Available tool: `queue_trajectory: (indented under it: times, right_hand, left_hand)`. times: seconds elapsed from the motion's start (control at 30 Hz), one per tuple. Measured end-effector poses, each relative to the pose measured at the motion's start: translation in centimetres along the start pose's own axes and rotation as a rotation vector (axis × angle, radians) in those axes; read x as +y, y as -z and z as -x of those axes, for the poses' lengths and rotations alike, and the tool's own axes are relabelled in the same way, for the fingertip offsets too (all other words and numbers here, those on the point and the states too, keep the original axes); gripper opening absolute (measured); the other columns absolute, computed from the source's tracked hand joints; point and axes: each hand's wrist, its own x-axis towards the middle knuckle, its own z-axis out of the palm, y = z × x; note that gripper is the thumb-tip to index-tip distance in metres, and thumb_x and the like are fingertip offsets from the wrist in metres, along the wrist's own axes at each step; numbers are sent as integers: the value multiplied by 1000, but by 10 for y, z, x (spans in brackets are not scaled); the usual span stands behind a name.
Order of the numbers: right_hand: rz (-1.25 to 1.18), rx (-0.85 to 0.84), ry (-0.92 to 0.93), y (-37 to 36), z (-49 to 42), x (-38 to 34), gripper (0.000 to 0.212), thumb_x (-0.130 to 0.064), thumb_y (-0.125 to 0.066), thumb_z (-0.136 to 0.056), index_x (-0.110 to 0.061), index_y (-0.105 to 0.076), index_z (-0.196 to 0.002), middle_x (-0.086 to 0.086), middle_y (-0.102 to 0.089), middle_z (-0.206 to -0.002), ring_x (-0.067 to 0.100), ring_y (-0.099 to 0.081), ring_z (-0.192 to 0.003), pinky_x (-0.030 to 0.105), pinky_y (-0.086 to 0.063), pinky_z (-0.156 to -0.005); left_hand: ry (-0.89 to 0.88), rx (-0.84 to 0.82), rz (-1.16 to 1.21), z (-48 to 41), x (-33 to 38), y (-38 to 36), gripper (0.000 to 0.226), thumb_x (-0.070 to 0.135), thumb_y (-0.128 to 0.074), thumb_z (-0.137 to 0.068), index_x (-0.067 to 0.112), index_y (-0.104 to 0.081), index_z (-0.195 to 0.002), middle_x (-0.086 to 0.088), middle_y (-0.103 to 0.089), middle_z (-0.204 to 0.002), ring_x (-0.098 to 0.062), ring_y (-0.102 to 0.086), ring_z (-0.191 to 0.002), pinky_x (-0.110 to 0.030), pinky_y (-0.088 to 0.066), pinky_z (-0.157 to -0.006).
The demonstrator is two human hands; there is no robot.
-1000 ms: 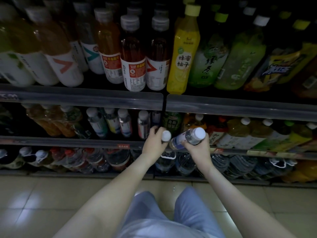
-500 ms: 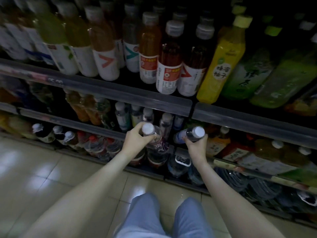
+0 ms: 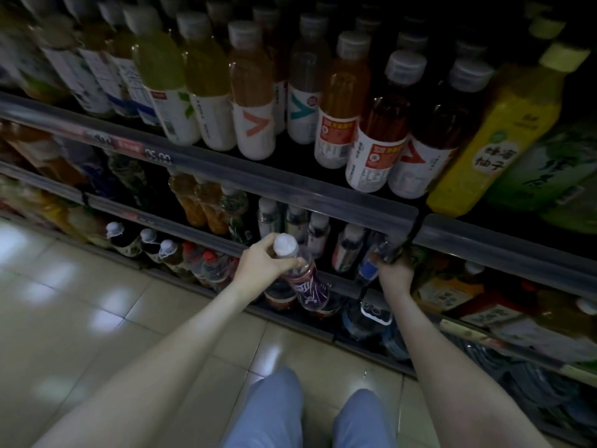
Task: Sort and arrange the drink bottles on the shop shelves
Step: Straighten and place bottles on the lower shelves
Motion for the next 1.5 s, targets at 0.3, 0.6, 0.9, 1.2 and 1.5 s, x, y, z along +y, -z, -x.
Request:
queue_trajectory:
  times: [0.3, 0.6, 0.9, 1.2, 1.5]
  right_hand:
    - [-88, -52, -20, -11, 16, 8, 38, -7, -71, -86, 3, -56, -119, 15, -62, -120, 25, -56, -110, 30, -41, -89]
    - [31, -161, -78, -14, 4, 10, 51, -17, -71, -87, -3, -48, -130, 14, -57, -129, 29, -55, -116, 26, -40, -85]
    - [60, -728, 81, 2, 135, -48, 100, -18, -83, -74, -21, -20, -151, -5, -40, -141, 9, -39, -132, 17, -30, -102]
    - [-159, -526, -66, -12, 221, -120, 46, -9, -85, -68, -14, -64, -108, -1, -73, -88, 8, -69, -74, 21, -52, -69]
    - [-467, -538, -169, -28, 287, -155, 26, -5, -72, -82, -1, -64, -107, 14, -72, -96, 19, -70, -78, 26, -55, -63]
  left_hand:
    - [-15, 39, 19, -15, -11, -7, 33, 31, -82, -73, 36, -64, -100, 17, -69, -94, -3, -64, -91, -26, -54, -77]
    - [-51, 40, 4, -22, -15, -25, 35, 29, -81, -74, 30, -64, -104, 18, -68, -95, 4, -61, -91, -22, -51, -77]
    - [69, -258, -62, 2, 33, 28, 50, 49, -85, -56, 38, -66, -101, 12, -73, -96, -9, -69, -90, -42, -57, -84]
    - [119, -463, -88, 31, 86, 105, 35, 50, -82, -68, 33, -70, -96, 7, -75, -92, -11, -70, -83, -26, -51, -67]
    - [289, -749, -17, 102, 62, 177, 75, 29, -83, -65, 26, -46, -130, -2, -62, -124, -18, -59, -117, -40, -46, -101]
